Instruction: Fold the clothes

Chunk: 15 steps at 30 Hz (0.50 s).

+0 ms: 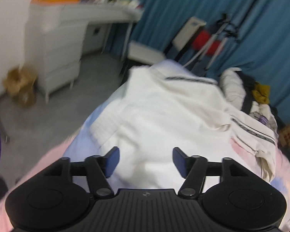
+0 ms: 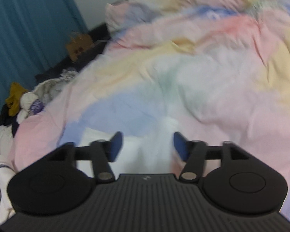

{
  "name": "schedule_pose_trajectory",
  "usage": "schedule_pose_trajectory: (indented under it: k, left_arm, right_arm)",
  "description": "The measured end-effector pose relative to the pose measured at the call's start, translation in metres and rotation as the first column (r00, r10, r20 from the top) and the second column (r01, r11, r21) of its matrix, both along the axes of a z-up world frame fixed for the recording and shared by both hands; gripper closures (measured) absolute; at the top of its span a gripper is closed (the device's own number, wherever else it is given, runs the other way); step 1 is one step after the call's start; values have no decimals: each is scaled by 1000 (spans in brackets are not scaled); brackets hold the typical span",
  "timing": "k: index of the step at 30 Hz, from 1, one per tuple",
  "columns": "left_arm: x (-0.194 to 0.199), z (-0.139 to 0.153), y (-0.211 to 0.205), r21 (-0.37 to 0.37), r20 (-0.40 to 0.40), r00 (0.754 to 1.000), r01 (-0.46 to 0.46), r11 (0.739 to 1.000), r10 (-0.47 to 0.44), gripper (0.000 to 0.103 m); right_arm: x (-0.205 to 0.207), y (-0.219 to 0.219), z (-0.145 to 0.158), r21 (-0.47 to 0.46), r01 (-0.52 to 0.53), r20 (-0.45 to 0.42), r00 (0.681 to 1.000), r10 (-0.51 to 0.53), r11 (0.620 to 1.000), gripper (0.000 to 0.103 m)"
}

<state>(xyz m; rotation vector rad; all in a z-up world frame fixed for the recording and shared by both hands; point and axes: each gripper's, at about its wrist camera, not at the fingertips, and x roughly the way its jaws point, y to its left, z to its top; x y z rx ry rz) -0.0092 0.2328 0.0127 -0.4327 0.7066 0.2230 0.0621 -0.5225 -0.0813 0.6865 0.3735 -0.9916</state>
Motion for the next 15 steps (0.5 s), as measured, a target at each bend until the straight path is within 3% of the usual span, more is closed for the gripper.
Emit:
schedule_pose_trajectory:
  k: [4, 8, 10, 15]
  left_arm:
    - [18, 11, -56, 136, 77, 989, 111, 984, -122, 26]
    - [49, 2, -110, 163, 97, 967, 218, 962, -236, 25]
    - [68, -7, -137, 184, 104, 954, 260, 948, -282, 25]
    - [119, -46, -182, 220, 94, 934, 318, 922, -345, 25]
  right_arm:
    - [11, 24, 22, -120, -110, 8, 994, 112, 987, 35]
    - [28, 54, 34, -196, -287, 14, 955, 295, 938, 35]
    - [39, 69, 36, -207, -396, 20, 913, 408, 895, 35]
    - [70, 105, 29, -201, -622, 2, 772, 635, 757, 35]
